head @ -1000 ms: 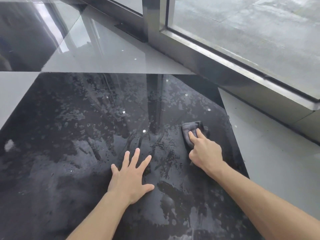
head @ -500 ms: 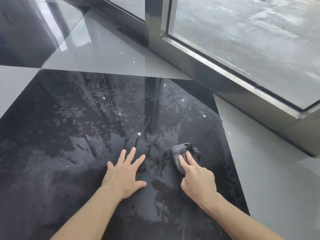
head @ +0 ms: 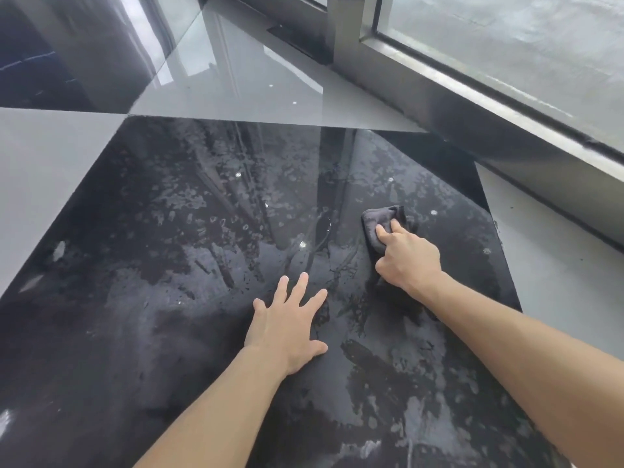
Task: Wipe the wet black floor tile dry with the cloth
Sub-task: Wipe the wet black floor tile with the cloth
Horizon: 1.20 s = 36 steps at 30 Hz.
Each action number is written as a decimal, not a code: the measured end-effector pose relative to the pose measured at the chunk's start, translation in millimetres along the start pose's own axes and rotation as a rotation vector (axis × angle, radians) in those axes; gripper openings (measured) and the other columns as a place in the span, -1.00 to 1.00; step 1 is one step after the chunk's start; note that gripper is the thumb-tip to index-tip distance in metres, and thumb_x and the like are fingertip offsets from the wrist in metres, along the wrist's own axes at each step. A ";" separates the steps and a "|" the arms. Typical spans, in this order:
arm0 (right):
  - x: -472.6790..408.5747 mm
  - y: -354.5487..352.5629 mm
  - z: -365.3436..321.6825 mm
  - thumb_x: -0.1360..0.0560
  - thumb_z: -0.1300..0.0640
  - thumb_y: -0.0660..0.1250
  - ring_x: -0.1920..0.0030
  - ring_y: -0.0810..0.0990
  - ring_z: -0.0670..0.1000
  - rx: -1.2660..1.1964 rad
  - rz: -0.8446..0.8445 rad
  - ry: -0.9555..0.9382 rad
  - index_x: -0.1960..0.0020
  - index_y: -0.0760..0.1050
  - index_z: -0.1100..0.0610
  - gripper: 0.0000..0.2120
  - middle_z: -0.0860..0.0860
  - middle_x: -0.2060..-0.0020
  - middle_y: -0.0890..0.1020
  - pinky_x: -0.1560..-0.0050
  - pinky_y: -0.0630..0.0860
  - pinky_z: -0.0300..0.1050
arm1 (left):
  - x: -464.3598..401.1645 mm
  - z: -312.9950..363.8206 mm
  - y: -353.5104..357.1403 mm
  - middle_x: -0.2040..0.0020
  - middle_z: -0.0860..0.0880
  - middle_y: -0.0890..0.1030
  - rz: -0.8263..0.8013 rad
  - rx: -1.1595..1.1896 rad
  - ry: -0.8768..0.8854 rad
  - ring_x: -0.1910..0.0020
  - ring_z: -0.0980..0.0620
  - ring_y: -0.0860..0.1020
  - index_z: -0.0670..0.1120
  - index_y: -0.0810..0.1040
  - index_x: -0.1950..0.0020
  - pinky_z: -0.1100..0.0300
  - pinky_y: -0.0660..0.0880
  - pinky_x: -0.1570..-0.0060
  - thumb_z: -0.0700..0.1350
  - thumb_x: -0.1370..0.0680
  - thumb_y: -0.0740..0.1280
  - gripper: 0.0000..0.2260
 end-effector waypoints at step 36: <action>19.6 6.8 -76.0 -0.37 0.18 0.20 -0.10 0.54 0.16 -0.072 -0.058 -0.086 -0.40 0.27 -0.02 -0.41 -0.02 -0.42 0.28 0.15 0.40 -0.08 | 60.4 -126.1 -1.8 -0.55 0.06 -0.10 0.081 0.031 -0.220 -0.51 0.02 -0.08 0.21 -0.05 -0.50 -0.10 0.09 -0.40 0.25 -0.55 0.11 -0.42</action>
Point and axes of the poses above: each hand's wrist, its own x-axis away from the middle knuckle, its own y-axis out of the palm, z = x × y, the point moved 3 cm from there along -x, towards the middle knuckle
